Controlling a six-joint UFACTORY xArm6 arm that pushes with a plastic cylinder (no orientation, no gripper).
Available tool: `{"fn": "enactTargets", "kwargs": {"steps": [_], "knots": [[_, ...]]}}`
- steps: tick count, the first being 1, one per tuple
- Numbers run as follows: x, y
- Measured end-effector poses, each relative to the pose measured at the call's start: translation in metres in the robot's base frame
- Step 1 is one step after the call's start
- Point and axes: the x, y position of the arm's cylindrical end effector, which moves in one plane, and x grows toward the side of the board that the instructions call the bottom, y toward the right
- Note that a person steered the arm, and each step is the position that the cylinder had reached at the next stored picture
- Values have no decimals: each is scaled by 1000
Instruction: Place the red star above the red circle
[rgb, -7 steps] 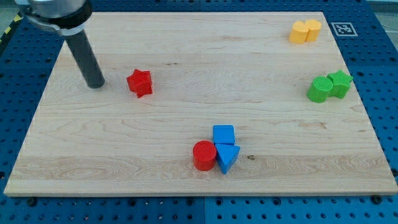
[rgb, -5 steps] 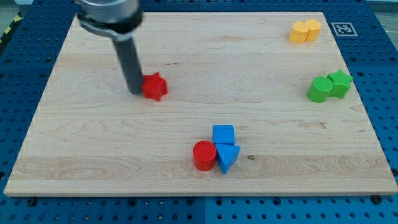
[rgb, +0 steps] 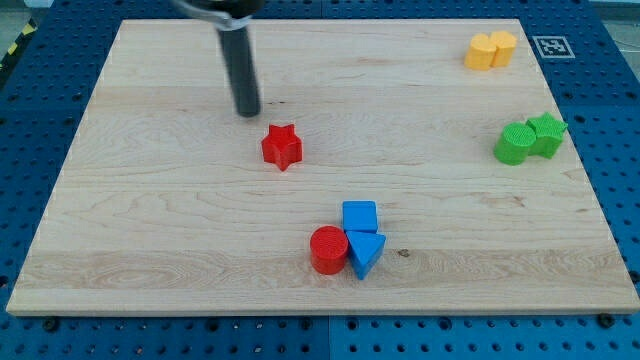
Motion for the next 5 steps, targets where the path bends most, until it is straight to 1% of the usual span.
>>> {"fn": "enactTargets", "kwargs": {"steps": [1,2,3,4,5], "knots": [[54,31],[125,39],[142,38],[121,4],[120,-59]]}}
